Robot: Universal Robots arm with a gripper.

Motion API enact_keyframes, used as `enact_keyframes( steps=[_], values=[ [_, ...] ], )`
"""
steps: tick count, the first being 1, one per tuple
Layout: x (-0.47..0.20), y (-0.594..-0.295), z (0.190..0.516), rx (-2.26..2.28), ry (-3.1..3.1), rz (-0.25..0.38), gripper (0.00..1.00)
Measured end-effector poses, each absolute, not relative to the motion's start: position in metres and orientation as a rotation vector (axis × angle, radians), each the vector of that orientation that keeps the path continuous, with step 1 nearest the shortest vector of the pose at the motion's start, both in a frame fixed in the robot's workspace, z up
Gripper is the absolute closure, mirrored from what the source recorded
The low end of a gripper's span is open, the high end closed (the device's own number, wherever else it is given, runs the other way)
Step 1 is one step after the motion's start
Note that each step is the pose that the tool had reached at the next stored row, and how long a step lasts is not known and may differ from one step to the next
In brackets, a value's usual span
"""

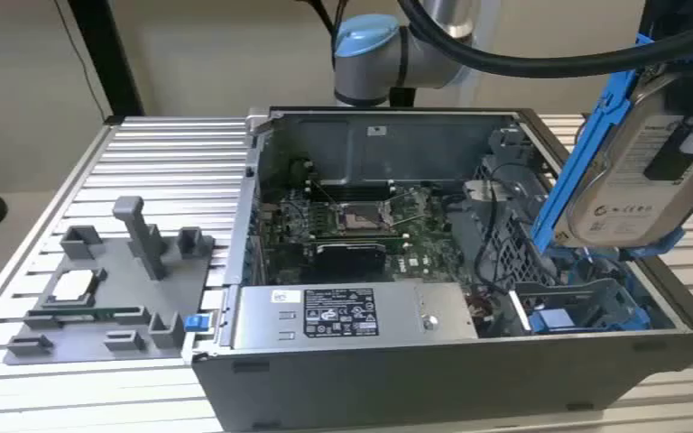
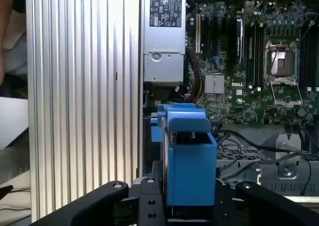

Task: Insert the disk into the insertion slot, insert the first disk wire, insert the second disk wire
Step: 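Insert the disk into the insertion slot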

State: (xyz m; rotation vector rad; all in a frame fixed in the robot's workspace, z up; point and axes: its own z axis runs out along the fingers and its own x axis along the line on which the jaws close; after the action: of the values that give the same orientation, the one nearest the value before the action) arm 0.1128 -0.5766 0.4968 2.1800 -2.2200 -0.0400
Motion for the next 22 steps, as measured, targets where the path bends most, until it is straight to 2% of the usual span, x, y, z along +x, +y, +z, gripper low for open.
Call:
enact_keyframes(
  steps=[22],
  values=[
    [0.115,-0.577,0.487,2.180,-2.220,-0.041,1.00]
  ],
)
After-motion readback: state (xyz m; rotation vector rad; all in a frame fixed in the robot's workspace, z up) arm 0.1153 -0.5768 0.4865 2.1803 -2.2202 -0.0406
